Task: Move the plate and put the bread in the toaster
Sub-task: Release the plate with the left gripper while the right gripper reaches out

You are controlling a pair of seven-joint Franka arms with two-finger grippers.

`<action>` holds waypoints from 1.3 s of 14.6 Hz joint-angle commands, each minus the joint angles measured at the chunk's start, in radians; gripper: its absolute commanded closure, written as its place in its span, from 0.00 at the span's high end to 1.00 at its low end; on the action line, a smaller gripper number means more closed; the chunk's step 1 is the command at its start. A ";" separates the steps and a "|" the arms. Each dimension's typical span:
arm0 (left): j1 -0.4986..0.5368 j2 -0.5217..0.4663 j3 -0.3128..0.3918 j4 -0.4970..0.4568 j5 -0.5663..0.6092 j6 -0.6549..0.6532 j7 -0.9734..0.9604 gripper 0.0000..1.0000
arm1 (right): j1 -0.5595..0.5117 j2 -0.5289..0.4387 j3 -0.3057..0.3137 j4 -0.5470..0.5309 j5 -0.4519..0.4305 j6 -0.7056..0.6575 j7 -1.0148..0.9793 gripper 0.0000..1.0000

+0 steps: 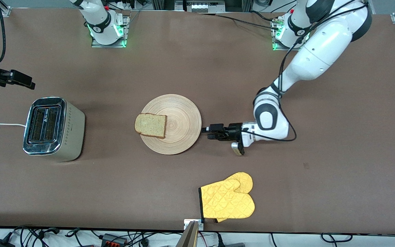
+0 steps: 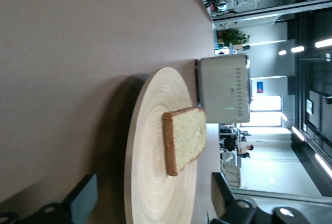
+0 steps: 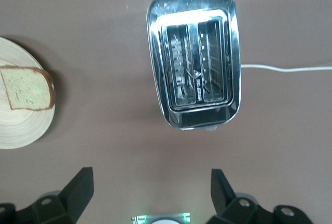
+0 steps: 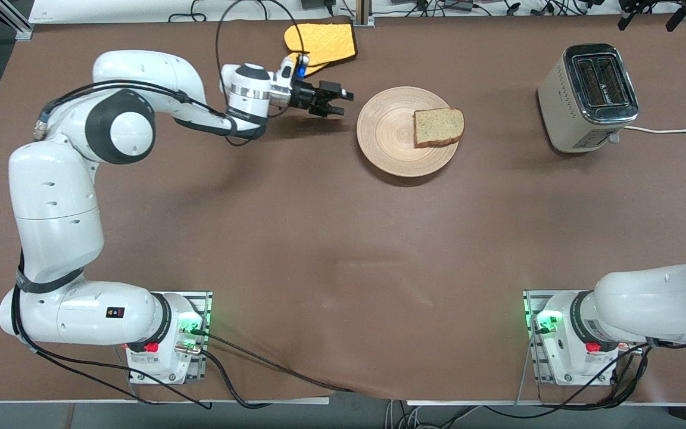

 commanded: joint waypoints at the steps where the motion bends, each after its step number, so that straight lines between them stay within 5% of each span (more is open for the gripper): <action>1: 0.112 -0.045 0.009 -0.019 0.196 -0.141 0.016 1.00 | -0.009 0.038 0.004 0.013 -0.015 -0.015 0.014 1.00; 11: 0.260 -0.082 0.005 0.345 1.012 -0.701 -0.240 1.00 | 0.091 0.157 0.015 -0.008 0.089 0.088 0.053 1.00; 14: 0.257 -0.143 0.005 0.400 1.187 -0.827 -0.279 1.00 | 0.137 0.144 0.015 -0.117 0.180 0.235 0.248 1.00; 19: 0.249 -0.320 0.006 0.394 1.482 -0.895 -0.437 1.00 | 0.144 0.039 0.011 -0.408 0.326 0.529 0.244 1.00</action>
